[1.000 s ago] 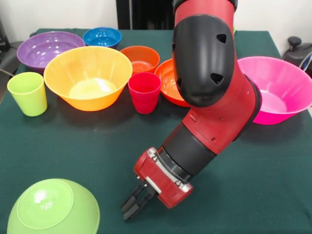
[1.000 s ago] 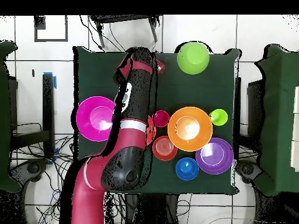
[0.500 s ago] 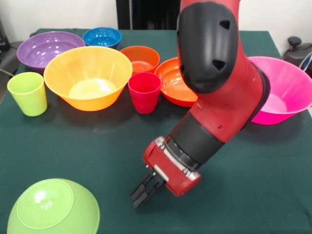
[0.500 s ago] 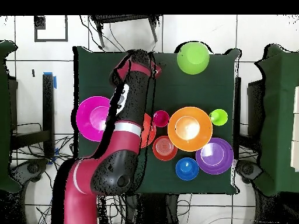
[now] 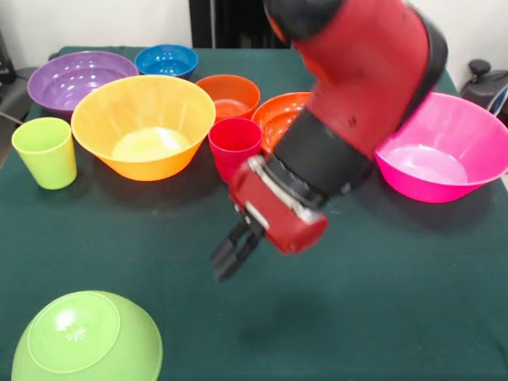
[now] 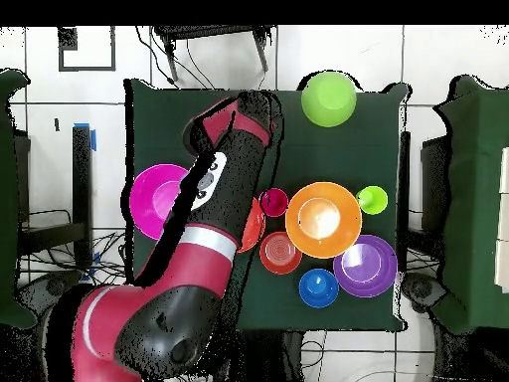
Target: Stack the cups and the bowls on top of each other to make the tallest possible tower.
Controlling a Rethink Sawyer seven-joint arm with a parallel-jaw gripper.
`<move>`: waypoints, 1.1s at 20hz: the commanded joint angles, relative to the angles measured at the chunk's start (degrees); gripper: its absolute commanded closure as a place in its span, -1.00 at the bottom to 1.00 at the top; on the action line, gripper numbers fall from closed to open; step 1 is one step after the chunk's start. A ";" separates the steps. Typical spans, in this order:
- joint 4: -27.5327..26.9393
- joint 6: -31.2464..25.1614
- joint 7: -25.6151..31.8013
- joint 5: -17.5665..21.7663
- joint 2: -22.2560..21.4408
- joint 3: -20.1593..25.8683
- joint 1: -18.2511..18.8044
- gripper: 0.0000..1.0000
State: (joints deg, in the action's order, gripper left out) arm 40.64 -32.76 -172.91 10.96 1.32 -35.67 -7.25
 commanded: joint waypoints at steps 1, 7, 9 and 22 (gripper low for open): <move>19.13 9.80 -4.27 -0.03 -12.86 4.63 0.02 1.00; 23.72 15.59 -5.99 1.94 -13.01 -0.11 0.36 1.00; 24.23 16.84 -5.59 1.80 -12.61 -0.89 0.82 1.00; 23.59 20.31 -3.31 -0.24 -11.54 -1.91 2.80 1.00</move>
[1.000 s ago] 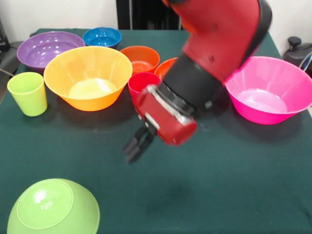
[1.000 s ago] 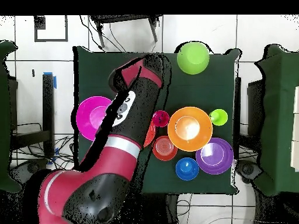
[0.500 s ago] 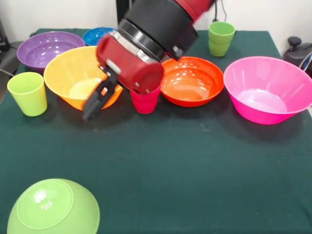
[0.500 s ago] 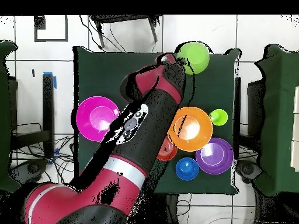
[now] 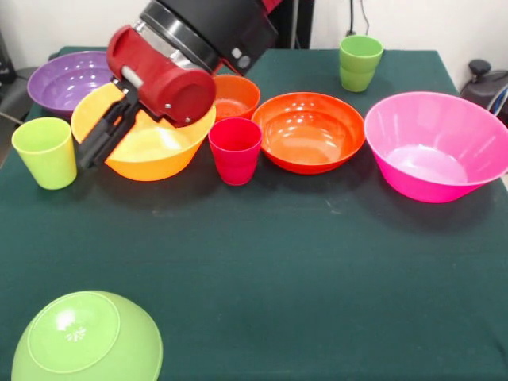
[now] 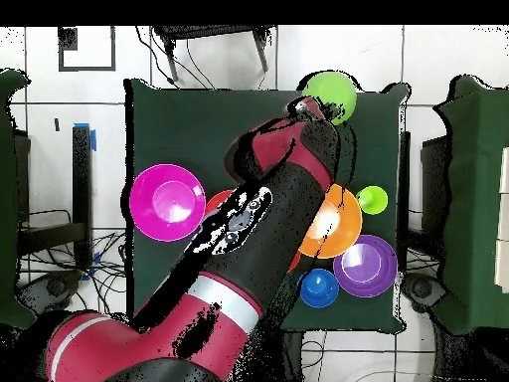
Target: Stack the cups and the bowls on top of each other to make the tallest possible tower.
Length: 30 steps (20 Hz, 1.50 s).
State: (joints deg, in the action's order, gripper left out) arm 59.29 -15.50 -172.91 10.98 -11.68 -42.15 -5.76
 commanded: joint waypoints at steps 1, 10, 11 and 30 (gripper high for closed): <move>4.90 3.10 -3.14 -0.21 1.40 4.63 1.36 1.00; 6.68 3.27 -1.10 0.06 -1.73 6.93 1.61 1.00; 6.95 3.11 -0.71 0.07 -2.30 7.28 1.70 1.00; 9.18 3.26 -1.63 -3.03 -6.24 14.49 5.07 1.00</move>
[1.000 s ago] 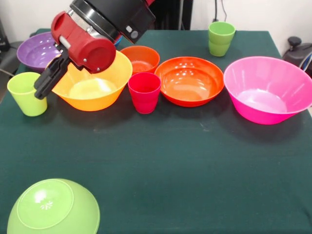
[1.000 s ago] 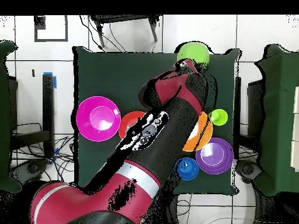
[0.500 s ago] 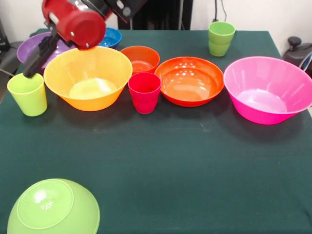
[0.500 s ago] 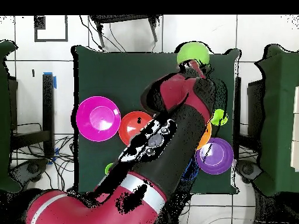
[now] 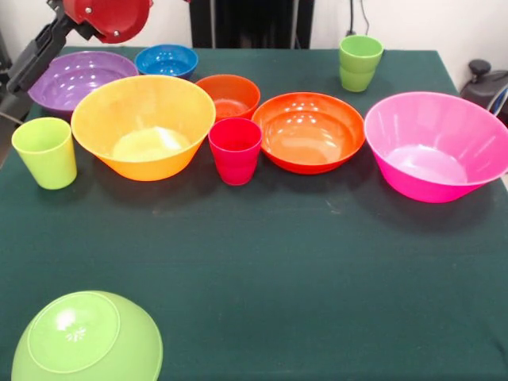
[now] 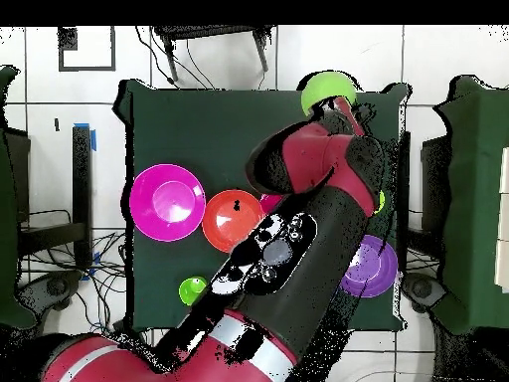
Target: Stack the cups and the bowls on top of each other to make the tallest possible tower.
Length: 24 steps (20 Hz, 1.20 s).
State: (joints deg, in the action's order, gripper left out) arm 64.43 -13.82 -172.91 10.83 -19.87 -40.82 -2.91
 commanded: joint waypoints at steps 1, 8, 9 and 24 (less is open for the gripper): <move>4.16 1.53 -1.87 -3.27 1.91 13.67 2.44 1.00; 4.46 2.63 -2.68 -5.53 1.98 16.65 4.18 1.00; 4.34 2.66 -2.61 -5.63 2.09 16.52 4.16 1.00; 4.01 2.12 -1.32 -5.89 0.84 14.80 3.74 1.00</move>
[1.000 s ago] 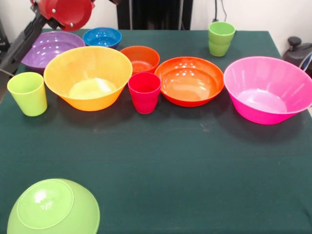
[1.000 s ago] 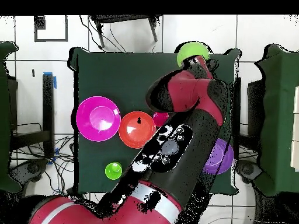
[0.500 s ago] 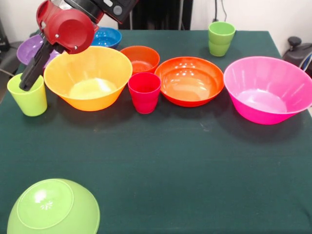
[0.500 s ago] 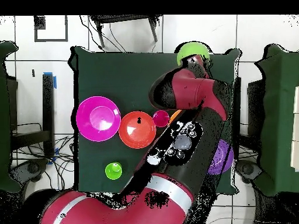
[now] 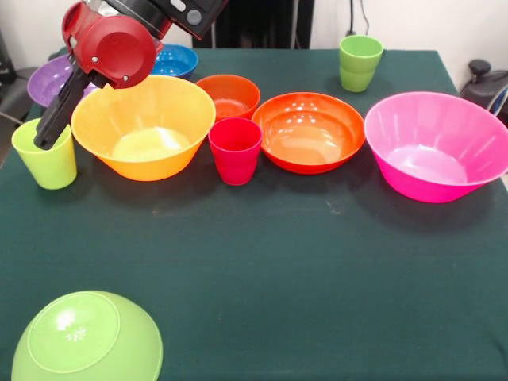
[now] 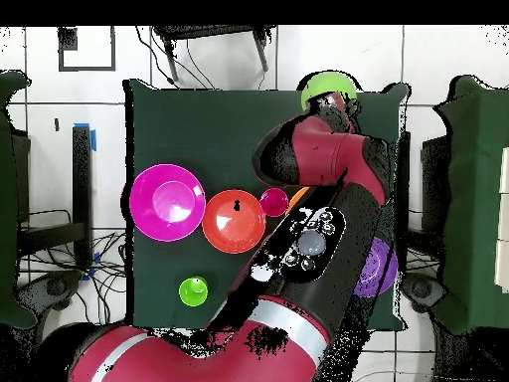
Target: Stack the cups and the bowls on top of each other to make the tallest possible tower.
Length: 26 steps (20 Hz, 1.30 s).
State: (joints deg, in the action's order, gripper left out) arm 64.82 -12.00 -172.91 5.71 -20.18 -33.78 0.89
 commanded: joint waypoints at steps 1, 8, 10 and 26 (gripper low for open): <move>3.83 0.40 -1.27 -0.70 1.02 7.83 -0.04 1.00; 3.96 0.67 -1.67 -0.70 1.40 7.50 -0.17 1.00; 3.74 0.36 -1.96 -1.00 1.51 7.31 -0.21 1.00; 0.20 -4.01 -0.81 -2.93 1.24 7.26 2.15 1.00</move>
State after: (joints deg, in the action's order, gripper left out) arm 64.81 -12.02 -172.91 4.46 -20.50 -33.79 1.34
